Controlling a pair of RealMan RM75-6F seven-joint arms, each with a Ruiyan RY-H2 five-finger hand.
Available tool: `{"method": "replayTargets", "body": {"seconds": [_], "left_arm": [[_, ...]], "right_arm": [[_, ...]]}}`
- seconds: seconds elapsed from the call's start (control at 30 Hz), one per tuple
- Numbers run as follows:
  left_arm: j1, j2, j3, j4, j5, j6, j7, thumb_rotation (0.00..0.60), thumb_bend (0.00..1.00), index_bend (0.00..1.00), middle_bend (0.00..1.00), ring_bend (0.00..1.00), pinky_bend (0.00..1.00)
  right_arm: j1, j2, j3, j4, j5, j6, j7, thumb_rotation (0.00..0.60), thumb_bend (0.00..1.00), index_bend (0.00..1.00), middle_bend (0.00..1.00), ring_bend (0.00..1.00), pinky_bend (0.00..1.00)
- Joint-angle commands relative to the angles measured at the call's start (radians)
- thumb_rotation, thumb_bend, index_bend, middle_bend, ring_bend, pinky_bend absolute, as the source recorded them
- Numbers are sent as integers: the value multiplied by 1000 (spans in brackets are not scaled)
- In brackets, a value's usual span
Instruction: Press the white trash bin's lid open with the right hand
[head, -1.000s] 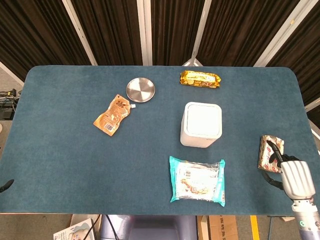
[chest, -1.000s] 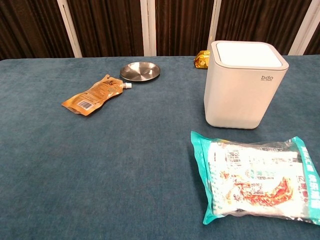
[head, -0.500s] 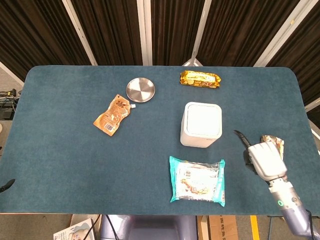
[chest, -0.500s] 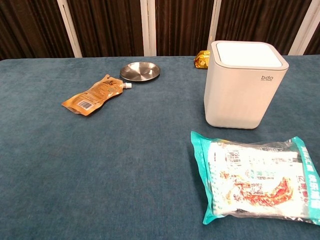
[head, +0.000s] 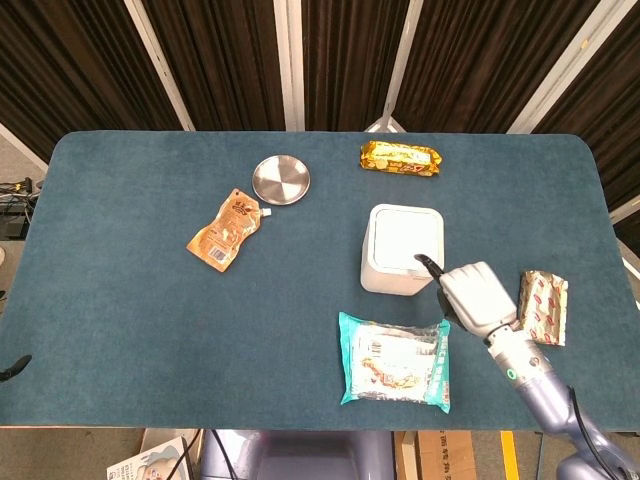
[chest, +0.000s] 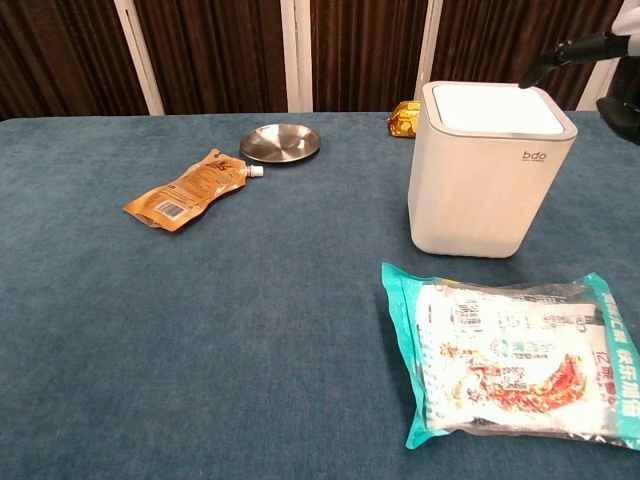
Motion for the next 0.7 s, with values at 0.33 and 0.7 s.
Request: {"method": "replayTargets", "body": {"seconds": [0.33,0.7], "left_arm": [[0,1,-3,4,-2,1,-14,600,4,184,105,0,142],[-3,-2,-7,12,-6,-4,-23,600,4,184,105,0,142]], "right_arm": [[120,-71,-16,2,179,-4,-130,600,753,170,867,853,857],[158,-95,-53,16,241,16,-168,600,753,232,867,853,857]]}}
